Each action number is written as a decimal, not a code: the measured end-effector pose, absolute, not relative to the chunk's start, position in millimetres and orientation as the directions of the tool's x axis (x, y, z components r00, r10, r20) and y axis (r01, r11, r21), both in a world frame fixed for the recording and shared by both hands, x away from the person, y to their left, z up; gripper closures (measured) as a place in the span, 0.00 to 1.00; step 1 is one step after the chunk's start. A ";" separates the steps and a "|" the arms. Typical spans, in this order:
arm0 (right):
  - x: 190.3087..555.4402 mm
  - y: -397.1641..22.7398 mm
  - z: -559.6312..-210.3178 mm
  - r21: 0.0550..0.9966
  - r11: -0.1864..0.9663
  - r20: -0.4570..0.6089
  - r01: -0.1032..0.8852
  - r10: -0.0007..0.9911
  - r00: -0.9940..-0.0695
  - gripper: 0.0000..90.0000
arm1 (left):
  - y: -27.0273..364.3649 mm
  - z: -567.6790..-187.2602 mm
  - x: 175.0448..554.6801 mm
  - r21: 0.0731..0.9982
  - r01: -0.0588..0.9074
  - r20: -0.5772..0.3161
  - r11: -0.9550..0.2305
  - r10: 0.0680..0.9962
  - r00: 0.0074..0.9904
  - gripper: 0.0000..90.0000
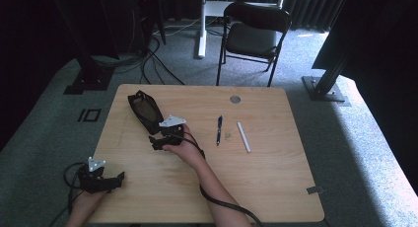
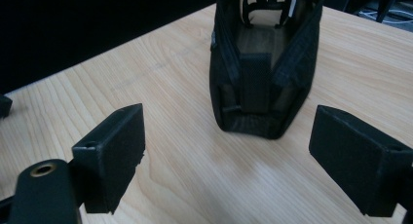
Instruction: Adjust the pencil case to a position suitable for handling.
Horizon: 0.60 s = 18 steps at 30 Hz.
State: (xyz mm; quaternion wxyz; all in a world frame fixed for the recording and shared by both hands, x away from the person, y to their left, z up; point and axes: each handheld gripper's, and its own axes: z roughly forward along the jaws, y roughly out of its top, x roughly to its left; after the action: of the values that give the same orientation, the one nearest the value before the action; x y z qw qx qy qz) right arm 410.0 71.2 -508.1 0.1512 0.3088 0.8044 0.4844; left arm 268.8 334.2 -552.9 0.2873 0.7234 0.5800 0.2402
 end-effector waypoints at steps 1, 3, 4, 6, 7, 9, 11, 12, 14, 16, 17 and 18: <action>410.6 72.7 -508.2 0.872 0.341 0.054 0.350 0.644 -0.763 0.15 | 334.3 -552.9 268.8 0.694 0.701 0.015 -0.163 0.977 0.212 0.00; 412.3 74.7 -508.4 0.873 0.340 0.053 0.348 0.644 -0.763 0.15 | 334.3 -552.9 268.8 0.694 0.701 0.014 -0.162 0.977 0.212 0.00; 412.9 75.7 -508.4 0.874 0.339 0.054 0.348 0.644 -0.763 0.15 | 334.2 -552.9 268.8 0.694 0.701 0.014 -0.162 0.977 0.212 0.00; 413.7 77.9 -508.6 0.879 0.336 0.050 0.339 0.641 -0.766 0.15 | 334.2 -552.9 268.8 0.694 0.701 0.014 -0.162 0.977 0.212 0.00; 414.1 78.6 -508.7 0.880 0.335 0.049 0.337 0.642 -0.765 0.15 | 334.2 -552.9 268.8 0.694 0.701 0.014 -0.162 0.977 0.212 0.00; 415.4 80.7 -509.0 0.883 0.333 0.045 0.331 0.641 -0.766 0.15 | 334.3 -552.9 268.8 0.694 0.701 0.014 -0.162 0.977 0.212 0.00; 416.5 82.2 -509.0 0.886 0.331 0.037 0.326 0.649 -0.760 0.17 | 334.2 -552.9 268.8 0.694 0.701 0.014 -0.162 0.977 0.212 0.00; 417.2 83.0 -509.2 0.885 0.334 0.033 0.325 0.651 -0.759 0.17 | 334.3 -552.9 268.8 0.694 0.701 0.014 -0.162 0.977 0.212 0.00; 419.6 84.5 -509.5 0.890 0.330 0.017 0.314 0.664 -0.748 0.20 | 334.3 -552.9 268.8 0.694 0.701 0.014 -0.162 0.977 0.212 0.00; 421.8 84.4 -508.6 0.895 0.319 0.012 0.312 0.681 -0.732 0.24 | 334.3 -552.9 268.8 0.694 0.701 0.014 -0.162 0.977 0.212 0.00; 423.2 84.3 -507.8 0.899 0.307 0.016 0.312 0.689 -0.725 0.24 | 334.3 -552.9 268.8 0.694 0.701 0.014 -0.162 0.977 0.212 0.00; 423.7 84.7 -507.2 0.901 0.301 0.017 0.311 0.693 -0.721 0.27 | 334.3 -552.9 268.8 0.694 0.701 0.014 -0.162 0.977 0.212 0.00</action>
State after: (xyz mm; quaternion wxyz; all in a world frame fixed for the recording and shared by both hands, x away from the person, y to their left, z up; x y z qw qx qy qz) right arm 423.7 84.7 -507.2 0.1922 0.3206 0.7833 0.4967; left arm 268.8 334.3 -552.9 0.2874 0.7235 0.5800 0.2401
